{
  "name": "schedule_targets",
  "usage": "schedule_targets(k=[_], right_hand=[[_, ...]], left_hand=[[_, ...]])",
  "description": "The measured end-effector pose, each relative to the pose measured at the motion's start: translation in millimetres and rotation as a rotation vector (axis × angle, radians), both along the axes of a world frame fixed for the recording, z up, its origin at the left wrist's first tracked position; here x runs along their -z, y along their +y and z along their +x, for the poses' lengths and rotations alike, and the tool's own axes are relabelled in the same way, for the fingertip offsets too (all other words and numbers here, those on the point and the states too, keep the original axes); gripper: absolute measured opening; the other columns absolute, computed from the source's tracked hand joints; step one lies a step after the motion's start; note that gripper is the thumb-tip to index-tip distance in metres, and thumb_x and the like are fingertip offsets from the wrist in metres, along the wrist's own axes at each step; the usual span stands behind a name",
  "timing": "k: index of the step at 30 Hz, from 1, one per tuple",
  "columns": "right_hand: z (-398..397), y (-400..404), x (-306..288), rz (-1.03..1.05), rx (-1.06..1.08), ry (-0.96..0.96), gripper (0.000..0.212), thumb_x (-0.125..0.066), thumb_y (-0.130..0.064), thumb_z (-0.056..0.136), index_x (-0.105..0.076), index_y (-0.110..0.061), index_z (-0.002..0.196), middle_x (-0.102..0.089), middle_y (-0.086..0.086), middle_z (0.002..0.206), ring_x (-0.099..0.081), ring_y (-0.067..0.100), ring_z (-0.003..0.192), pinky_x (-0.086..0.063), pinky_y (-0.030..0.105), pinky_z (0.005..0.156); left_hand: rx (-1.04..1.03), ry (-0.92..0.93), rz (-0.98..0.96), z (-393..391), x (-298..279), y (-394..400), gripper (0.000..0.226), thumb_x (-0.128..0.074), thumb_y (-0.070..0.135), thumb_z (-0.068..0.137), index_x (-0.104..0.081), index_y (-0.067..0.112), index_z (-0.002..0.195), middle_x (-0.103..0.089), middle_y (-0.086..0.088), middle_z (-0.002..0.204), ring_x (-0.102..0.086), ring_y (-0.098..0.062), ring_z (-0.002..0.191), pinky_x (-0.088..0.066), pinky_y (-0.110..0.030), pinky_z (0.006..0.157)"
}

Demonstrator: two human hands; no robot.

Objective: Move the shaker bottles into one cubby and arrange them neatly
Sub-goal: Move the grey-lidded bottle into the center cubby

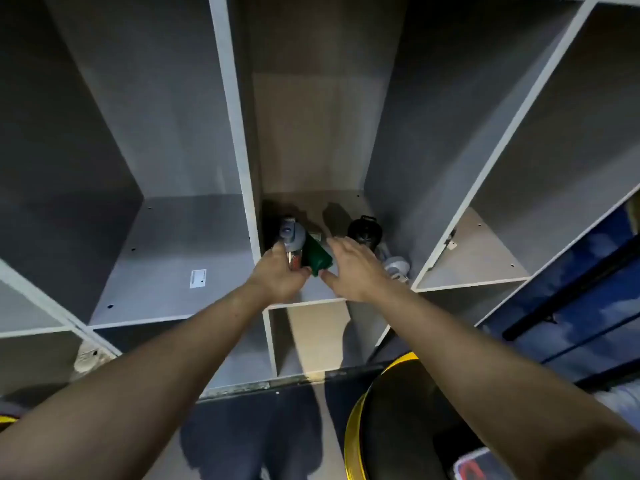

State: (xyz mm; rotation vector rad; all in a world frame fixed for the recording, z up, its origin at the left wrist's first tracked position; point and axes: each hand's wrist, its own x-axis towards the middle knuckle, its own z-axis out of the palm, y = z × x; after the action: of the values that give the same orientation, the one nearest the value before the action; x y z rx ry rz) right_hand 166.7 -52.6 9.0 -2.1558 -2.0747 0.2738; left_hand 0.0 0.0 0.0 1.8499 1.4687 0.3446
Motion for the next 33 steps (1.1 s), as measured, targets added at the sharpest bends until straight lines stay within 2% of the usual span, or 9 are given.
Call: schedule_targets(k=[4, 8, 11, 14, 19, 23, 27, 29, 33], right_hand=[[-4.3, 44.1, 12.4, -0.060, 0.068, 0.104, 0.074, -0.068, -0.038, 0.088, -0.034, -0.015, 0.150, -0.047, 0.014, 0.149, -0.044, 0.034, 0.138, -0.039, 0.040, 0.110], [-4.1, 81.3, 22.5, -0.115, 0.097, 0.235, 0.065, -0.072, -0.024, 0.087, -0.043, -0.013, 0.144, -0.055, 0.016, 0.142, -0.053, 0.035, 0.128, -0.043, 0.031, 0.093], [0.7, 115.4, 44.3, -0.164, 0.086, 0.324, 0.085, -0.078, -0.022, 0.082, -0.032, -0.008, 0.152, -0.046, 0.013, 0.152, -0.046, 0.030, 0.138, -0.037, 0.023, 0.100], [6.4, 152.2, 66.3, -0.243, 0.077, 0.348, 0.110, -0.083, -0.027, 0.079, -0.009, -0.012, 0.160, -0.026, 0.011, 0.164, -0.029, 0.028, 0.150, -0.029, 0.032, 0.119], [11.6, 194.7, 108.5, -0.265, 0.039, 0.468, 0.137, -0.089, -0.048, 0.048, -0.008, -0.029, 0.156, -0.043, 0.009, 0.154, -0.050, 0.032, 0.135, -0.044, 0.046, 0.110], [7.9, 188.8, 111.9, -0.165, 0.071, 0.677, 0.121, -0.094, -0.016, 0.059, -0.016, -0.012, 0.152, -0.048, 0.011, 0.144, -0.049, 0.025, 0.132, -0.039, 0.031, 0.110], [7.8, 191.9, 113.0, -0.102, 0.139, 0.775, 0.114, -0.097, -0.016, 0.055, -0.027, -0.014, 0.146, -0.052, 0.010, 0.139, -0.052, 0.025, 0.129, -0.043, 0.032, 0.107], [10.2, 190.0, 105.5, -0.085, 0.155, 0.786, 0.113, -0.097, -0.024, 0.056, -0.030, -0.019, 0.146, -0.053, 0.006, 0.139, -0.053, 0.024, 0.127, -0.043, 0.029, 0.102], [19.0, 184.1, 77.8, 0.022, 0.158, 0.800, 0.110, -0.098, -0.031, 0.050, -0.038, -0.024, 0.142, -0.053, 0.008, 0.141, -0.054, 0.026, 0.129, -0.047, 0.038, 0.106]], left_hand=[[-0.143, -0.159, -0.254, 12.0, 33.4, 42.5, 0.069, -0.063, 0.044, 0.056, -0.054, 0.011, 0.116, -0.068, -0.014, 0.101, -0.067, -0.032, 0.092, -0.047, -0.032, 0.066], [-0.349, -0.422, -0.417, 31.5, 90.1, 81.6, 0.064, -0.063, 0.025, 0.058, -0.060, -0.001, 0.116, -0.065, -0.015, 0.087, -0.064, -0.025, 0.079, -0.041, -0.026, 0.065], [-0.451, -0.580, -0.478, 39.0, 67.1, 77.7, 0.024, -0.057, 0.003, 0.073, -0.060, 0.007, 0.096, -0.060, -0.011, 0.088, -0.057, -0.024, 0.079, -0.045, -0.030, 0.075], [-0.522, -0.676, -0.473, 48.2, 56.0, 75.7, 0.039, -0.053, -0.008, 0.082, -0.044, 0.021, 0.107, -0.063, -0.016, 0.116, -0.061, -0.034, 0.107, -0.048, -0.045, 0.102], [-0.548, -0.656, -0.449, 48.7, 67.7, 86.7, 0.055, -0.064, 0.000, 0.082, -0.048, 0.010, 0.135, -0.061, -0.013, 0.130, -0.061, -0.034, 0.115, -0.047, -0.050, 0.104], [-0.530, -0.618, -0.452, 48.7, 59.0, 86.4, 0.071, -0.064, -0.006, 0.077, -0.041, 0.016, 0.140, -0.060, -0.011, 0.128, -0.060, -0.033, 0.114, -0.048, -0.046, 0.100], [-0.549, -0.677, -0.478, 47.0, 78.7, 104.3, 0.094, -0.071, 0.004, 0.047, -0.048, 0.015, 0.137, -0.068, -0.011, 0.119, -0.065, -0.032, 0.106, -0.051, -0.049, 0.099], [-0.542, -0.648, -0.467, 46.8, 71.2, 105.3, 0.085, -0.067, 0.009, 0.048, -0.052, 0.016, 0.131, -0.069, -0.012, 0.116, -0.065, -0.032, 0.105, -0.051, -0.049, 0.099], [-0.536, -0.583, -0.310, 52.9, 21.3, 89.6, 0.045, -0.055, 0.002, 0.079, -0.048, 0.017, 0.121, -0.063, -0.006, 0.104, -0.061, -0.022, 0.095, -0.046, -0.033, 0.082]])
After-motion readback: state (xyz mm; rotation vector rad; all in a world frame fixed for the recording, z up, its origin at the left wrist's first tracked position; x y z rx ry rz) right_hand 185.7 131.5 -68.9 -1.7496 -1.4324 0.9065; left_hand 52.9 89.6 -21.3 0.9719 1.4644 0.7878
